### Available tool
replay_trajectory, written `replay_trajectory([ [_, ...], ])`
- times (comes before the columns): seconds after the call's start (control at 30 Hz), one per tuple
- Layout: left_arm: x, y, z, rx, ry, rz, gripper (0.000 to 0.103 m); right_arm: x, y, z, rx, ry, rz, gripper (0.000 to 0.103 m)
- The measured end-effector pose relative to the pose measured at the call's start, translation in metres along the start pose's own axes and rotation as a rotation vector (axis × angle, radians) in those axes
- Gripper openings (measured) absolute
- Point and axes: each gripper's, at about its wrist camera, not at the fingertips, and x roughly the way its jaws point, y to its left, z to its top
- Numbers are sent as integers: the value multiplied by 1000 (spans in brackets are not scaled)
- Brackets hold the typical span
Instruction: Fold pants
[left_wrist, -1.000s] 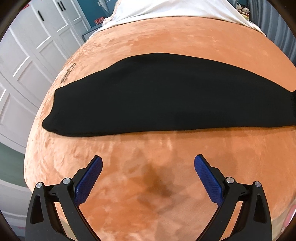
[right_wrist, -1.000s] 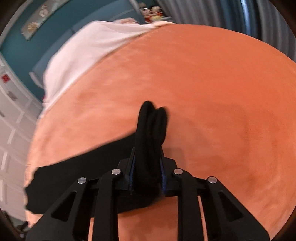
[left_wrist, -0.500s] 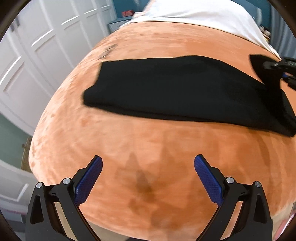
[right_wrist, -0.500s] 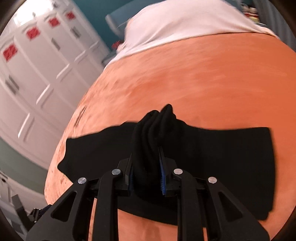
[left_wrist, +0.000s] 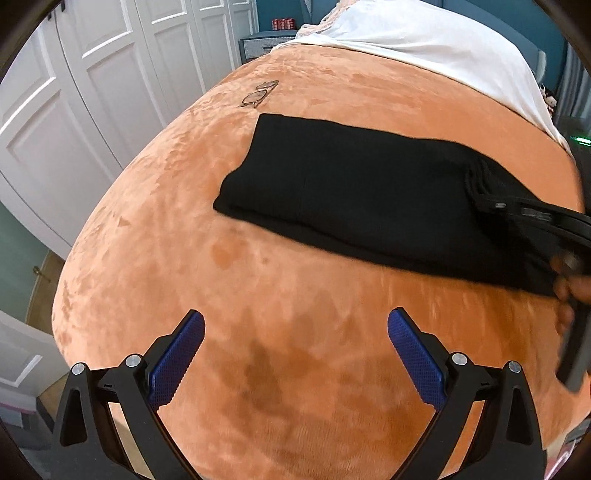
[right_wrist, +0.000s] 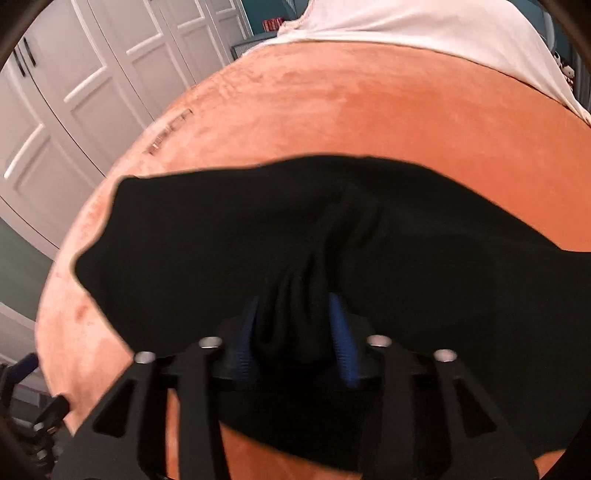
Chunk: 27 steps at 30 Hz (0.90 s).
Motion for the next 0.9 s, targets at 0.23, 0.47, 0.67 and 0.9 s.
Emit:
replay_trajectory([
  [0.23,34,40,43,-268,28,-88,98,-62,-18,-20,54,-111,-84,48],
  [0.47,98,66,66,-561,125,-181,95,-93,-37,-54,121,-125,-120,48],
  [0.67,87,39,95,-456,49,-133,13,-115,-72,-77,219,-126,-127,52],
  [0.9,-13,-62,126,-187,-196,-156,10,-148,-121,-100,304,-177,-162,52],
])
